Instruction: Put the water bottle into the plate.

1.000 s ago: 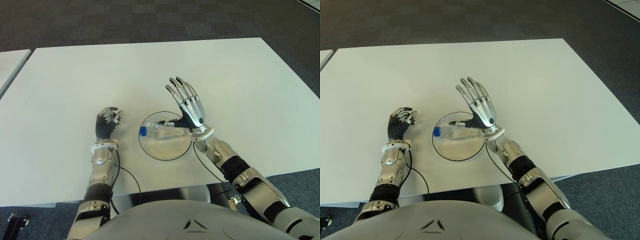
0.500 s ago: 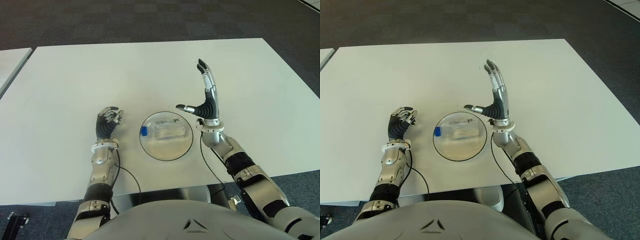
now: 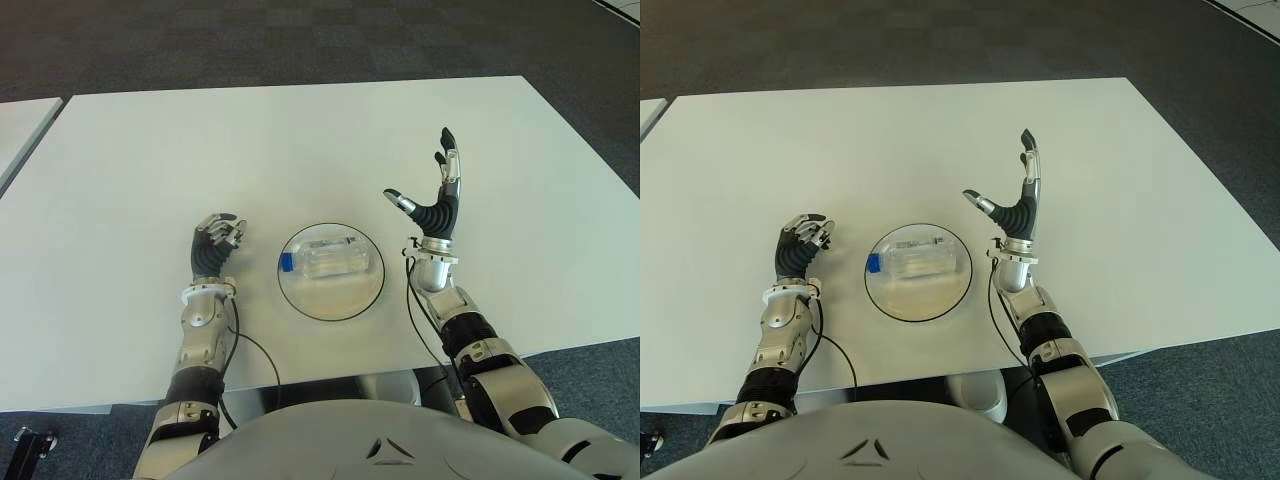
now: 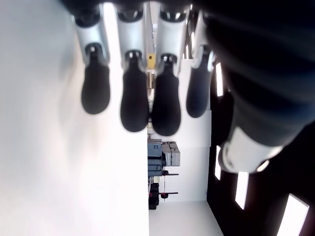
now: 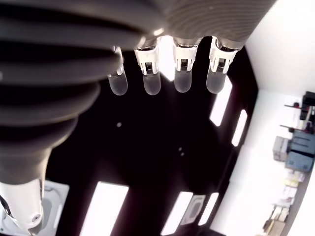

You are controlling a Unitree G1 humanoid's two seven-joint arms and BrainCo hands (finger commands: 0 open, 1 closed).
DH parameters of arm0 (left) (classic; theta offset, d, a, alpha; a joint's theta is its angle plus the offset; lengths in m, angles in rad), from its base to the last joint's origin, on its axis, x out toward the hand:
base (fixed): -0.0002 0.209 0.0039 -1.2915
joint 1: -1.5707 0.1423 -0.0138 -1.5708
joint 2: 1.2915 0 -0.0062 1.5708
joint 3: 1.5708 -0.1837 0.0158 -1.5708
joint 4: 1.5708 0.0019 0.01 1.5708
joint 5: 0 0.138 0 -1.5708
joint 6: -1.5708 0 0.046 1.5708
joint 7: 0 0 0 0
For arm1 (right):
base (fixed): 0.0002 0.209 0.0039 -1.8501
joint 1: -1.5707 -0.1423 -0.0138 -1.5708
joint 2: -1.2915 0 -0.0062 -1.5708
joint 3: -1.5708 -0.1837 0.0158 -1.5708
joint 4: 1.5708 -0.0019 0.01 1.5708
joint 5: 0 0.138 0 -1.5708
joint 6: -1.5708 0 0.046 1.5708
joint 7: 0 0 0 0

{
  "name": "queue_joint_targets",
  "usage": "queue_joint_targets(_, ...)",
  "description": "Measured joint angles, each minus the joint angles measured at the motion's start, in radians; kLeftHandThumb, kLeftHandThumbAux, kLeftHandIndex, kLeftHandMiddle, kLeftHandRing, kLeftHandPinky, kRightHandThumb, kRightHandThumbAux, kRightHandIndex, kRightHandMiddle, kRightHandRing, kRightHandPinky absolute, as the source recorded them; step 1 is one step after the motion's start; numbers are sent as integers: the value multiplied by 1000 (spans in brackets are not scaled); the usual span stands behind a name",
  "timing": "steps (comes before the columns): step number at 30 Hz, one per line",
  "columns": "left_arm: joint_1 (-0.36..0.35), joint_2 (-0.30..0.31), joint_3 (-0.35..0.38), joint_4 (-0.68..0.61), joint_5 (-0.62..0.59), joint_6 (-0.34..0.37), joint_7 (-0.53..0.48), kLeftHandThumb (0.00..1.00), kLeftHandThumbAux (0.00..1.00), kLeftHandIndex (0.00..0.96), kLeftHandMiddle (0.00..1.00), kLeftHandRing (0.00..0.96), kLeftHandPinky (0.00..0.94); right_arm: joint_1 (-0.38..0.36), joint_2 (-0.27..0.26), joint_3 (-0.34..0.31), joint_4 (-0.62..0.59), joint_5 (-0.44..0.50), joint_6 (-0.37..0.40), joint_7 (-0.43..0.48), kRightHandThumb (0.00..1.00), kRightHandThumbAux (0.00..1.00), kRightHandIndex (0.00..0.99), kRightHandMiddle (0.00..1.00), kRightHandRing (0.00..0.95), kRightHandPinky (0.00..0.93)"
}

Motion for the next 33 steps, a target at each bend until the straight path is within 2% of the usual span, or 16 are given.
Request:
queue_joint_targets(6,-2,0,1,1,-2,1,0,708,713,435,678,659,640,-2,77,-87,54,222,7,202,78,827,89,36,17,76)
queue_joint_targets(11,-2,0,1,1,-3,1,0,708,712,435,674,656,638,-5,125,-152,73,361,35,369,102,887,157,101,85,161)
queue_joint_targets(18,-2,0,1,1,-2,-1,0,708,712,436,676,656,640,-8,151,-220,74,446,68,521,116,897,209,174,164,242)
queue_joint_targets(21,-2,1,1,1,-3,-2,0,708,712,436,676,656,638,-7,155,-239,70,464,92,569,123,896,255,237,231,319)
queue_joint_targets(24,-2,1,1,1,-3,-2,0,708,712,436,678,658,641,-6,155,-255,66,468,114,599,129,913,306,312,311,388)
queue_joint_targets(30,-2,2,1,1,-9,-1,0,708,711,436,678,658,637,-2,146,-274,75,458,155,631,124,980,383,402,402,452)
queue_joint_targets(31,-2,2,1,1,-10,-1,0,708,712,436,678,657,637,-2,145,-277,78,458,161,635,237,932,390,410,408,454)
queue_joint_targets(32,-2,2,1,1,-10,0,0,708,712,436,678,657,636,-2,144,-281,82,458,167,640,403,861,401,422,418,457)
queue_joint_targets(33,-2,2,1,1,-10,0,0,708,712,436,678,657,638,-2,143,-284,85,458,172,645,510,816,408,432,425,458)
